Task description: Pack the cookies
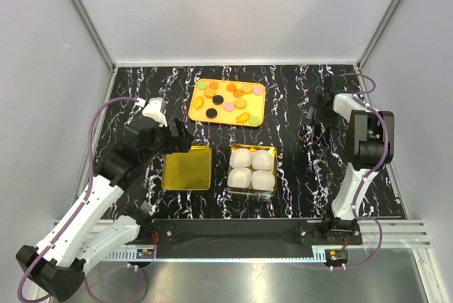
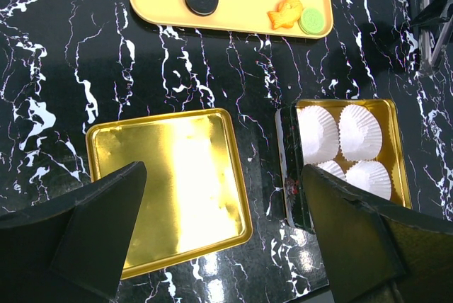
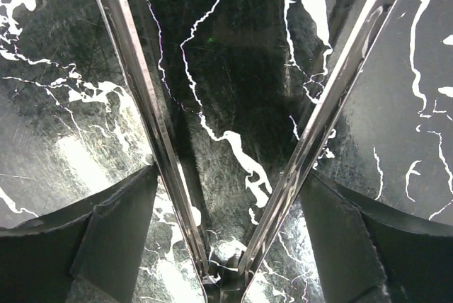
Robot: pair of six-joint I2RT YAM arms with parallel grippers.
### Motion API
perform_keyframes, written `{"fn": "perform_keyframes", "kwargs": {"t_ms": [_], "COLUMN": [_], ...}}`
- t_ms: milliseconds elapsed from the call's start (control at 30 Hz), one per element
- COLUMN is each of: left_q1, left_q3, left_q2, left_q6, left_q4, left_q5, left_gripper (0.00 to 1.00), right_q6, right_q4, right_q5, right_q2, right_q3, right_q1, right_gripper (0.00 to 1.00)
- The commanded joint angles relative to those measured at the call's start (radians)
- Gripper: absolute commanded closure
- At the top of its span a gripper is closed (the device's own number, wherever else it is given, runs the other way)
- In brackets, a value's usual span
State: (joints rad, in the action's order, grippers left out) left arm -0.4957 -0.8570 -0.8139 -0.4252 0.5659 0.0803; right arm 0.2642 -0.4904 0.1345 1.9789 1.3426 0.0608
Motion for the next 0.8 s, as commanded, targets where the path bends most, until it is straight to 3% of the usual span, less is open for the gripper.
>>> {"fn": "perform_keyframes", "kwargs": {"t_ms": [0, 267, 467, 767], "left_q1": [0.003, 0.005, 0.003, 0.003], "left_q3": [0.007, 0.007, 0.007, 0.009], "left_q2": [0.004, 0.004, 0.005, 0.009], "left_q6": [0.014, 0.014, 0.014, 0.014], "left_q4": [-0.052, -0.052, -0.051, -0.051], "left_q5": [-0.028, -0.03, -0.03, -0.025], "left_gripper": [0.01, 0.01, 0.01, 0.01], "right_q6": [-0.016, -0.002, 0.006, 0.007], "right_q4": [0.021, 0.03, 0.015, -0.069], "right_q5": [0.001, 0.03, 0.028, 0.051], "right_q2": [0.021, 0.015, -0.026, -0.166], "right_q3": [0.021, -0.002, 0.007, 0.055], "right_q1": [-0.015, -0.016, -0.024, -0.049], "right_gripper": [0.15, 0.27, 0.43, 0.48]}}
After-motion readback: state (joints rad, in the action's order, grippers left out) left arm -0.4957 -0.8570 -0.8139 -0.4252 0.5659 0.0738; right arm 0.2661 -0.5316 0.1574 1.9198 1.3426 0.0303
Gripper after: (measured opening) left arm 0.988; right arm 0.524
